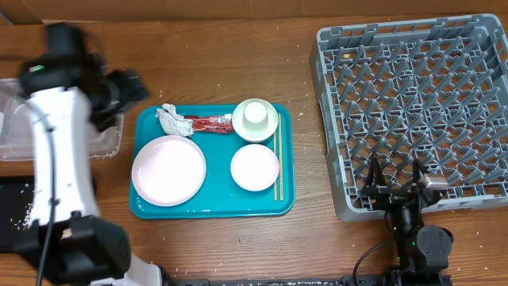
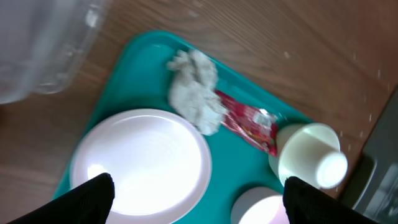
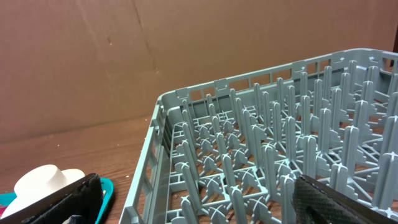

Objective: Sort waste into correct bins and load items into the dishwasher
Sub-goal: 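Grasp the crumpled white tissue on the tray with the left gripper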

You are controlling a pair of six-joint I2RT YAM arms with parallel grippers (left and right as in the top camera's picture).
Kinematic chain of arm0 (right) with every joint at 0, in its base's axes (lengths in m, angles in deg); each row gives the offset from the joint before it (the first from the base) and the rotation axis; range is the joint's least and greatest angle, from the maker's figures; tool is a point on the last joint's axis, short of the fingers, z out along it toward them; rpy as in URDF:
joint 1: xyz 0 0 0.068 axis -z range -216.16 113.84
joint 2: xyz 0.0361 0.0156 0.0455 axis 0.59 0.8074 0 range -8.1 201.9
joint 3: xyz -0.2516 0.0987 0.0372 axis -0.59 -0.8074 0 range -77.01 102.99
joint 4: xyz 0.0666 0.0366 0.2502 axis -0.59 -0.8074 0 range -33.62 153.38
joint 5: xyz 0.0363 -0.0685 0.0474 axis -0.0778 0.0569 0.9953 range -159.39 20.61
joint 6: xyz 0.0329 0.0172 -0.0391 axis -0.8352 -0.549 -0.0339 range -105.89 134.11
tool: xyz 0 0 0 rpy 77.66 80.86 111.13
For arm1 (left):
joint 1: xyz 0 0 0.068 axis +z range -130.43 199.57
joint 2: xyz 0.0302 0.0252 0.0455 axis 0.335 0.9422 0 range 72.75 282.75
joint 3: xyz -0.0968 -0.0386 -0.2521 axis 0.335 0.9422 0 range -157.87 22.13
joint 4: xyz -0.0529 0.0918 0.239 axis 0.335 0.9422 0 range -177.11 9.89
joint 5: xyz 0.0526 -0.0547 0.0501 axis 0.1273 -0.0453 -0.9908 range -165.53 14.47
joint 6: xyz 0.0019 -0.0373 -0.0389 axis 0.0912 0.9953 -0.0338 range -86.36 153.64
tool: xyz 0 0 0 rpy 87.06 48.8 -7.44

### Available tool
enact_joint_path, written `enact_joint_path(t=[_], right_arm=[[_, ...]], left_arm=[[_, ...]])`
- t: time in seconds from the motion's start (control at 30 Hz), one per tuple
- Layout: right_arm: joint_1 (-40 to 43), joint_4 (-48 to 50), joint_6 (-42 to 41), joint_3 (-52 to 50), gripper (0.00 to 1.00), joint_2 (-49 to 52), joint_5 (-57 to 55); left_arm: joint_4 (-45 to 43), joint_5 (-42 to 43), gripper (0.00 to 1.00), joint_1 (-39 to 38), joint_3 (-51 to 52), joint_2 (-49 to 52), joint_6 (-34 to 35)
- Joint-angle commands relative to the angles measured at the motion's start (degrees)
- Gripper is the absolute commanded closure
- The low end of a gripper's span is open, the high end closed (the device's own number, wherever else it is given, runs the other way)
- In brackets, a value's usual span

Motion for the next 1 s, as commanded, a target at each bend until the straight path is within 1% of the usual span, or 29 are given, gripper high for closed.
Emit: enact_joint_path(t=[0.0,0.1,0.13,0.27,0.37,0.43,0.53,0.63,0.8,0.97], right_arm=[[-0.24,0.35,0.24,-0.59,0.0,-0.46,0.31],[-0.24,0.35,0.24,-0.61,0.0,-0.46,0.31],[-0.26,0.35,0.24,-0.61,0.0,-0.46,0.31],[-0.26,0.35,0.24,-0.61,0.0,-0.46,0.31],[-0.26,0.35,0.24,-0.59,0.0,-0.46,0.31],[-0.24,0.35,0.24,-0.59,0.0,-0.46,0.33],[-0.26,0.35,0.24,-0.61,0.0,-0.46,0.33],[-0.26,0.35,0.24,-0.61,0.0,-0.46,0.31],[-0.24,0.35,0.24,-0.61,0.0,-0.46,0.31],[-0.24,0.35,0.24,-0.59,0.0,-0.46,0.31]], left_arm=[[-1.88,-8.07,0.11,-9.29,0.74,6.03,-2.91],[-5.86,-15.82,0.11,-13.14,0.74,11.02,-2.93],[-7.58,-19.17,0.11,-13.49,0.74,12.79,-2.93],[-10.03,-25.75,0.12,-12.59,0.74,17.2,-2.93],[-9.51,-24.68,0.16,-11.06,0.74,19.85,-2.97],[-8.48,-23.12,0.19,-10.67,0.76,21.16,-4.31],[-7.82,-21.62,0.19,-10.82,0.79,22.34,-5.29],[-7.28,-18.82,0.22,-10.8,0.79,22.51,-5.27],[-8.04,-16.04,0.22,-10.97,1.33,22.71,-5.27],[-7.98,-15.87,0.25,-10.97,1.46,22.84,-5.31]])
